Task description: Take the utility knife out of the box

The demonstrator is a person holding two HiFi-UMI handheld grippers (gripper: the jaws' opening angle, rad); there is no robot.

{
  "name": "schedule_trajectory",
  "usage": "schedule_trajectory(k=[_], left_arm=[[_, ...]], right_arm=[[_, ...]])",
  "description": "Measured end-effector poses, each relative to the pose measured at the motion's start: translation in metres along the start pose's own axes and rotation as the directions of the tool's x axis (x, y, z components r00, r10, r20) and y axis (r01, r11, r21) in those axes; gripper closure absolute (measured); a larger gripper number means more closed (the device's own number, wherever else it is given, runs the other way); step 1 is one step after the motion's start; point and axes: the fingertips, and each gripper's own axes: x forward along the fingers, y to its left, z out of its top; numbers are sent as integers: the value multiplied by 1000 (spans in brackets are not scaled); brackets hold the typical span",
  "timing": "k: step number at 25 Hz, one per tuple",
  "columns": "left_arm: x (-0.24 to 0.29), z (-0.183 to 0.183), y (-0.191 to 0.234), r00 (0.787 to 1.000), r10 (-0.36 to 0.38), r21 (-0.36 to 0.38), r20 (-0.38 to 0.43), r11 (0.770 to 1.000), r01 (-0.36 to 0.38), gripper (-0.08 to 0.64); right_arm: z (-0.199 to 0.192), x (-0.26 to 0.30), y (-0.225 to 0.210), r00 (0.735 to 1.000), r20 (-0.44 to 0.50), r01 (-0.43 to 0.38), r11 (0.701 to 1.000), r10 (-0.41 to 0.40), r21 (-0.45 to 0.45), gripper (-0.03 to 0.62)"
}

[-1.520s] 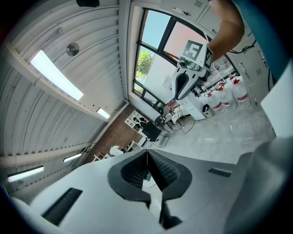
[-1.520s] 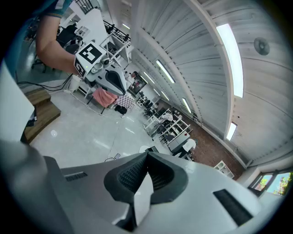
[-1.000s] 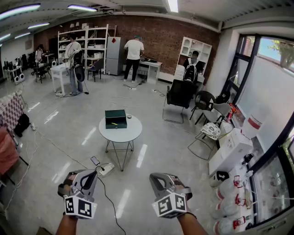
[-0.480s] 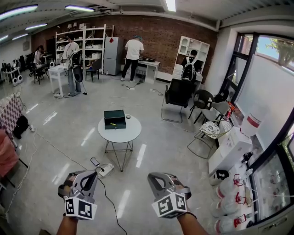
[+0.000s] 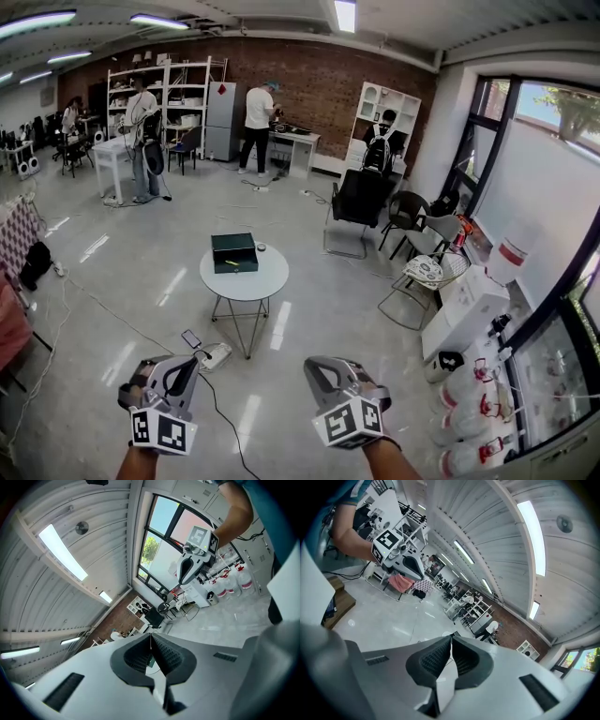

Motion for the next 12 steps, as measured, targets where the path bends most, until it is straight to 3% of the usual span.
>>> schedule_trajectory(k=[12], left_arm=[[56, -50, 23, 998, 14, -24, -68, 1000, -16, 540]], right_arm=[[-10, 93, -35, 998, 43, -39, 999, 38, 16, 552]])
